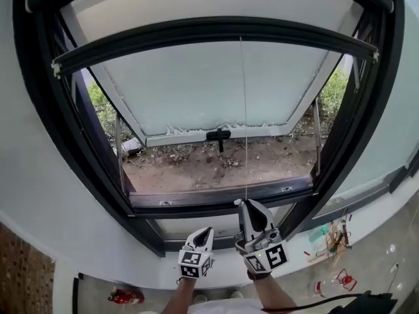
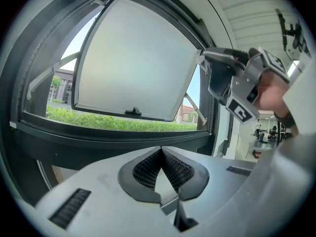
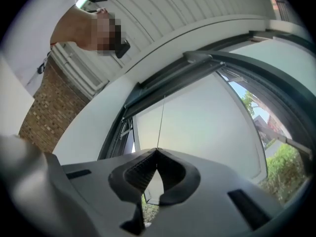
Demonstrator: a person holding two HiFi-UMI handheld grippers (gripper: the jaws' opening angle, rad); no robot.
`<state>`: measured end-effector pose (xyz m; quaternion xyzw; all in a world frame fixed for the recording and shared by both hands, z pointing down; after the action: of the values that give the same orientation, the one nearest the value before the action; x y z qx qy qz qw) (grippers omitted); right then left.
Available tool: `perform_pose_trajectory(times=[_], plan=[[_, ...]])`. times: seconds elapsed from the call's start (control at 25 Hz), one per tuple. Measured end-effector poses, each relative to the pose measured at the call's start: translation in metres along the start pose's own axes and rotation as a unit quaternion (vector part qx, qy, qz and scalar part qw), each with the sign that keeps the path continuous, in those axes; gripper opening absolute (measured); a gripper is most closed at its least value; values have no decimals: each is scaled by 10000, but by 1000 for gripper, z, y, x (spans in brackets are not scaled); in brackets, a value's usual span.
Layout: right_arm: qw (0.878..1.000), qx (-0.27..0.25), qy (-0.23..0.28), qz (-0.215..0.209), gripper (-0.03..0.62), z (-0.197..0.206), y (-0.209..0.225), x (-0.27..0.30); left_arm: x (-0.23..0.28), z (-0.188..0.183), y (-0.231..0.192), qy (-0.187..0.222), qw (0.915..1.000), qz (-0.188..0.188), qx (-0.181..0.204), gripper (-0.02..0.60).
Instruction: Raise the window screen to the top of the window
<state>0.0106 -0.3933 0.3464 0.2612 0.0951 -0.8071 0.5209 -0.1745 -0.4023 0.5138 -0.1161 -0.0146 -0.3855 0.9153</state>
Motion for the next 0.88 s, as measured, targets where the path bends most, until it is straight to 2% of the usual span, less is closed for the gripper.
perform_pose_trajectory(times=[0.12,0.24,0.36,0.48,0.6,0.72,0.8,0.88], plan=[[9990,-194,388,-135,2,-33,-8,17,1,-3,-4,41,10000,-32,-10,2],[9968,10,758,-240,2,-56,-8,33,5,-5,-5,47,10000,-20,5,2],[9928,-61,1142,-366,2,-73,-12,46,3,-6,-3,35,10000,-5,36,2],[9919,-60,1143,-553,2,-87,-14,55,1,-7,-2,29,10000,-14,48,2],[9967,121,388,-697,2,-74,-9,56,-2,-11,-2,18,10000,-63,39,2],[9959,472,-730,-239,2,-24,7,46,-5,-17,-7,98,9999,-88,53,2],[9841,395,-1728,128,2,16,16,38,-7,-27,-9,193,9997,-77,106,2],[9697,120,-2435,165,2,49,18,27,-11,-35,-7,306,9994,-74,167,2]])
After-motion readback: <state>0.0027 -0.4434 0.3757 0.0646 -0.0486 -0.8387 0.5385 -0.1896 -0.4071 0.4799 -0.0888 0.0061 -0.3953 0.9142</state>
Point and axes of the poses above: the fingertips, and each gripper's own axes: x forward along the fingers, y to its right, z out of its underside, the point moved 10 cm from there along -x, backward along the fingers, and after that the axes turned 14 degrees about z, right-handed, at the moved point
